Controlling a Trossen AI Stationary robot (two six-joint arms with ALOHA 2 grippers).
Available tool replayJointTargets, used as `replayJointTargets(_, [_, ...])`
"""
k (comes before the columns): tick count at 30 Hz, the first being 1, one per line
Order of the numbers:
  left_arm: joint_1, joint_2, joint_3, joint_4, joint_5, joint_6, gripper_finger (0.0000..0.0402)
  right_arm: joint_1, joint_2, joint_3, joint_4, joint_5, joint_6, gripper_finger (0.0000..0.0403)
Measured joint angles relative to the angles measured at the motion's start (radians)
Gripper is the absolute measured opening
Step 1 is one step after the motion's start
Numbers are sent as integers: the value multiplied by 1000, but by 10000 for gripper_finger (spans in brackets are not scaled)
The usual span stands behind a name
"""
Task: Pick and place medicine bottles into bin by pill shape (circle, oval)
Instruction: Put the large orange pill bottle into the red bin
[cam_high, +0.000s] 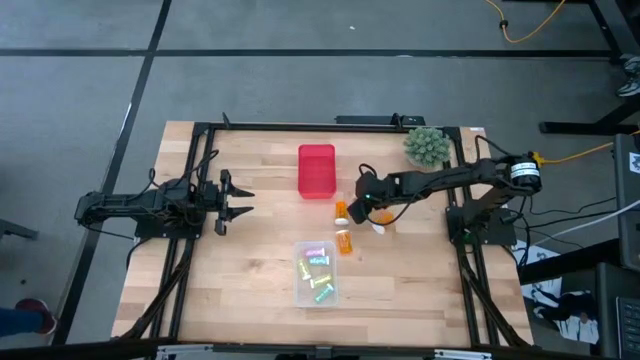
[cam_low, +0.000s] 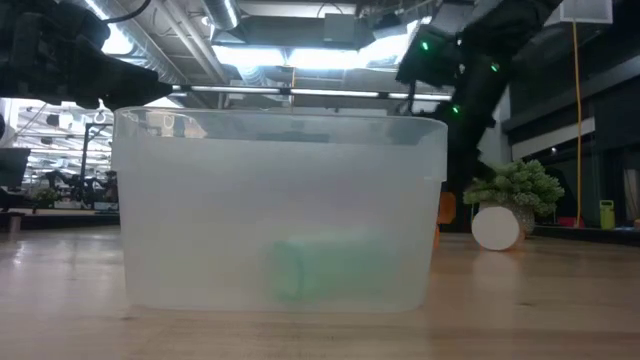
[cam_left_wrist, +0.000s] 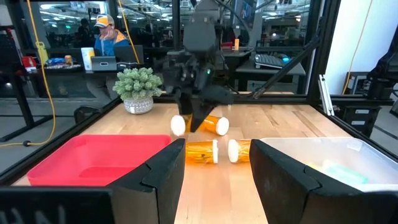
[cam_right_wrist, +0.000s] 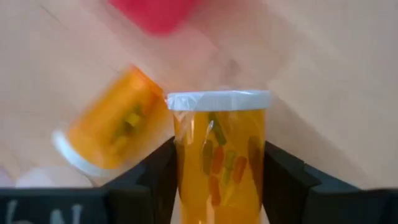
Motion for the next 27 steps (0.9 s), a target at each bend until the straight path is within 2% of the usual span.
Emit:
replayJointTargets(6, [0,0,0,0,0,22,173,0,-2,112,51,88,-159,182])
replayJointTargets(13, [0,0,0,0,0,23,173,-11,-2,158,359,91,-392,182])
replayJointTargets(17, [0,0,0,0,0,23,173,-37,4,158,509,92,-435,182])
replayJointTargets(24, [0,0,0,0,0,23,173,-86,34,158,544,89,-446,182])
replayJointTargets(27, [0,0,0,1,0,23,173,-109,74,157,562,26,-438,182])
